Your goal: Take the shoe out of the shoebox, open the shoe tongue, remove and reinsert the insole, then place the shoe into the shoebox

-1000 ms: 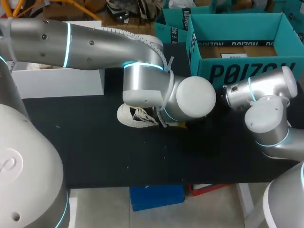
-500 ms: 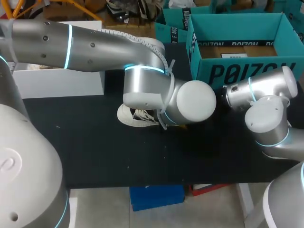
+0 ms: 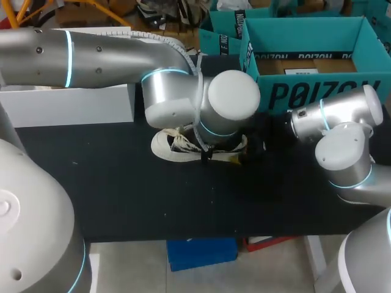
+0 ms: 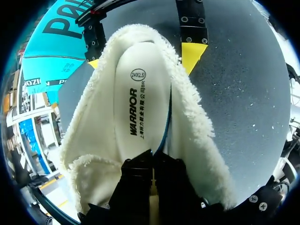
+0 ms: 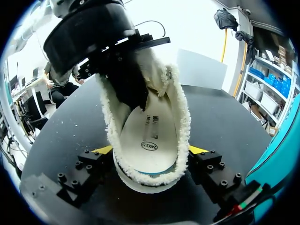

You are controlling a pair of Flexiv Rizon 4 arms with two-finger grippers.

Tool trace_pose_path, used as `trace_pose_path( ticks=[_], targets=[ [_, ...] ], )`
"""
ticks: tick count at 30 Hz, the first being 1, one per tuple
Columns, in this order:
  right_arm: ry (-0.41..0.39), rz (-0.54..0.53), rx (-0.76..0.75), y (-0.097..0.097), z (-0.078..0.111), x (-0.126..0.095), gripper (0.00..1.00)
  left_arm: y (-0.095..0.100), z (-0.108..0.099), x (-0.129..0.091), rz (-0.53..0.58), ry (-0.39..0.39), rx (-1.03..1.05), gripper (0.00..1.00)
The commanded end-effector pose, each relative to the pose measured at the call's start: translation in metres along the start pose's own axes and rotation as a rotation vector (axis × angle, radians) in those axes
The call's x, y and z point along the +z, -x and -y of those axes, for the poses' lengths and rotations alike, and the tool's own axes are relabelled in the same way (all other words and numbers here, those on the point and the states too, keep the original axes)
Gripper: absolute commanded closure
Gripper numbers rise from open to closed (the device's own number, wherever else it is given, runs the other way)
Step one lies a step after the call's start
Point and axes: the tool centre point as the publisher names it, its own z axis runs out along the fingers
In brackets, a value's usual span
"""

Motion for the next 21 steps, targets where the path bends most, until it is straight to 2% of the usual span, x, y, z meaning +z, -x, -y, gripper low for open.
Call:
trace_pose_path(
  ticks=[1, 11, 21],
  targets=[
    [-0.002, 0.000, 0.000, 0.000, 0.002, 0.001, 1.00, 0.006, -0.002, 0.045, -0.060, -0.098, 0.011, 1.00],
    [-0.002, 0.000, 0.000, 0.000, 0.002, 0.001, 1.00, 0.000, 0.007, 0.018, -0.188, -0.234, -0.021, 1.00],
    [-0.002, 0.000, 0.000, 0.000, 0.002, 0.001, 1.00, 0.000, 0.021, -0.008, -0.256, -0.333, 0.002, 1.00]
  ],
)
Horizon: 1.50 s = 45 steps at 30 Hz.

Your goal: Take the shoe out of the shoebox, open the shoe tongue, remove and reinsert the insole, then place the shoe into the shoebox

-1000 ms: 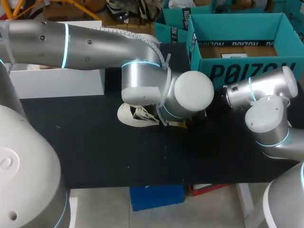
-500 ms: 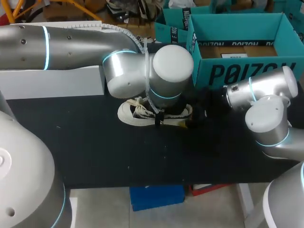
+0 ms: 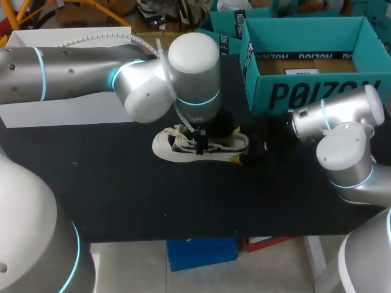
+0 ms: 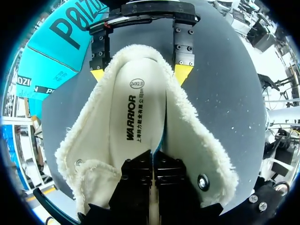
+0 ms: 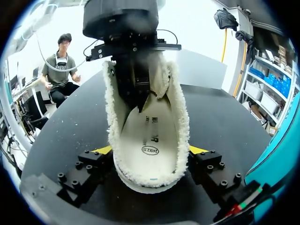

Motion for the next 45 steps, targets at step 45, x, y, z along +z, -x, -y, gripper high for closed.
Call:
trace_pose_path(
  ticks=[45],
  targets=[
    [-0.001, 0.000, 0.000, -0.001, 0.001, 0.004, 1.00, 0.011, 0.012, -0.033, -0.056, -0.213, -0.031, 1.00]
  ],
)
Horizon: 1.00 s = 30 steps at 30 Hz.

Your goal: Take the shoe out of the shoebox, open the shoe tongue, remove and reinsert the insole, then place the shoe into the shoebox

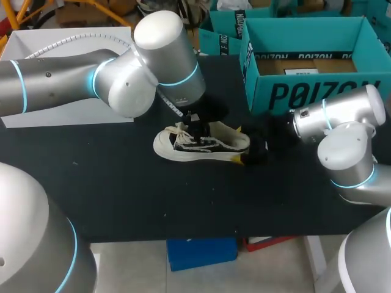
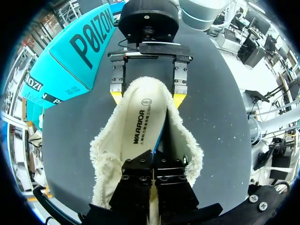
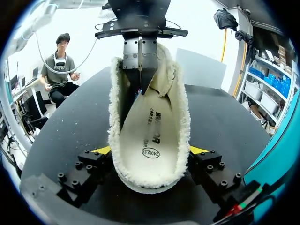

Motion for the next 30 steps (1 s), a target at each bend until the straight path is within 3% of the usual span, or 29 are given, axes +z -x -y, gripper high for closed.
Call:
trace_pose_path(
  ticks=[1, 30],
  targets=[
    [-0.002, 0.000, 0.000, -0.001, -0.001, 0.006, 1.00, 0.001, 0.000, -0.003, 0.004, -0.010, -0.001, 1.00],
    [-0.002, 0.000, 0.000, -0.001, -0.001, 0.006, 1.00, 0.005, 0.002, -0.019, 0.017, -0.047, -0.017, 1.00]
  ],
)
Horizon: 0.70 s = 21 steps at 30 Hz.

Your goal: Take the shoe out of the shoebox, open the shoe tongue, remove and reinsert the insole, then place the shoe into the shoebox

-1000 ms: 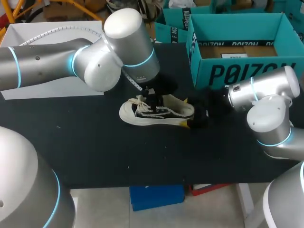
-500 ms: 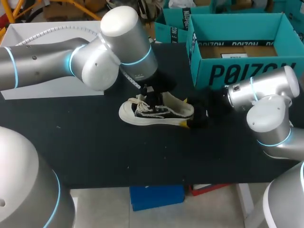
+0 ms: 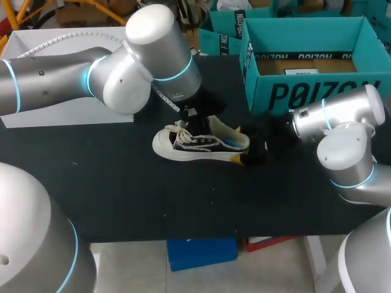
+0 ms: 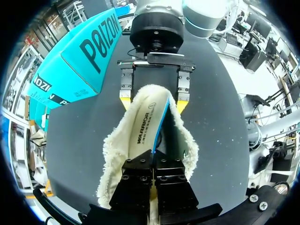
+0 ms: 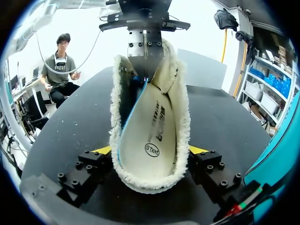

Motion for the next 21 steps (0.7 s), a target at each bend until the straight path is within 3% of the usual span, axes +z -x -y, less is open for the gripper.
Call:
trace_pose_path(
  ticks=[1, 21],
  targets=[
    [-0.002, 0.001, 0.002, -0.0002, 0.0008, 0.0052, 1.00, -0.0010, -0.0010, -0.0024, 0.002, -0.011, 0.000, 1.00],
    [-0.002, 0.001, 0.002, -0.0002, 0.0008, 0.0052, 1.00, -0.0051, -0.0088, -0.0102, 0.017, -0.033, -0.015, 1.00]
  ],
)
